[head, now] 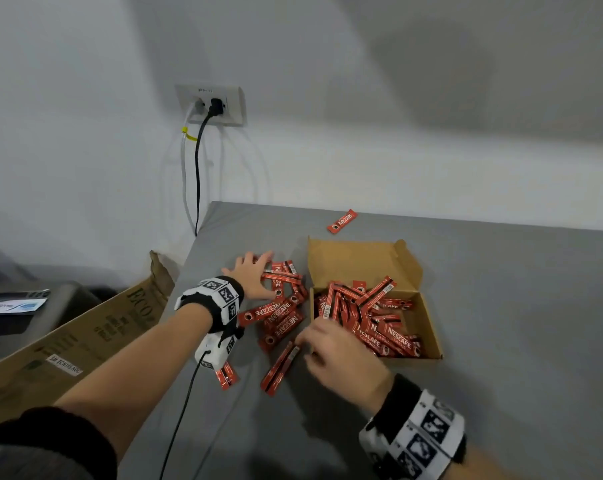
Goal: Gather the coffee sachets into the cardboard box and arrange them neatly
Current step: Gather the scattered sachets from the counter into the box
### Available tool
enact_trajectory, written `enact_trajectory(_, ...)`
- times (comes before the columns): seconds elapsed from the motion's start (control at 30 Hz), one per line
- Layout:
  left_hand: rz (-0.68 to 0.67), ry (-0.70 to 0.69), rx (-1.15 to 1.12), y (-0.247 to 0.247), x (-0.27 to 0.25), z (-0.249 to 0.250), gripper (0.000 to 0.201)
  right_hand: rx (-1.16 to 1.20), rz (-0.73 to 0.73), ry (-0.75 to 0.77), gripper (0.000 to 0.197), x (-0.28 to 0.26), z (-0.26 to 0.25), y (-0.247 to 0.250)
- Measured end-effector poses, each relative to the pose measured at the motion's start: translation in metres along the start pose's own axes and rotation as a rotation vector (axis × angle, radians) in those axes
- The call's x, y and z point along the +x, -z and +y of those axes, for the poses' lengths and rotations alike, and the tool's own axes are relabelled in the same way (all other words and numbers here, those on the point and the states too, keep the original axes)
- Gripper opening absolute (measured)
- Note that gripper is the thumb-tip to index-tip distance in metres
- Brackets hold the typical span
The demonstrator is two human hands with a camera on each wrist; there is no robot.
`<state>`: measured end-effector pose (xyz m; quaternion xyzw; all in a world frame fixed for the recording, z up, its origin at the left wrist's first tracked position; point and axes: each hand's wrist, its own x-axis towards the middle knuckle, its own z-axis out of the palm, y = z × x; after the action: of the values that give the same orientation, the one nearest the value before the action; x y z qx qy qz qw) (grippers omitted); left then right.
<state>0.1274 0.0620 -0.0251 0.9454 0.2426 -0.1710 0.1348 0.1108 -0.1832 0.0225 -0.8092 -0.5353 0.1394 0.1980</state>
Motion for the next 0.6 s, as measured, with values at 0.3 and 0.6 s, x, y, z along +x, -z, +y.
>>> enact_trajectory(0.3,-0.039,-0.197,0.238,-0.005,0.010,0.020,0.068,-0.281,-0.400,-0.003,0.068,0.022,-0.022,-0.053)
enact_trajectory(0.6,-0.023,-0.346,0.294,-0.015,0.005,0.023,0.047,-0.326,-0.245,0.143,0.029,0.022,-0.015,-0.058)
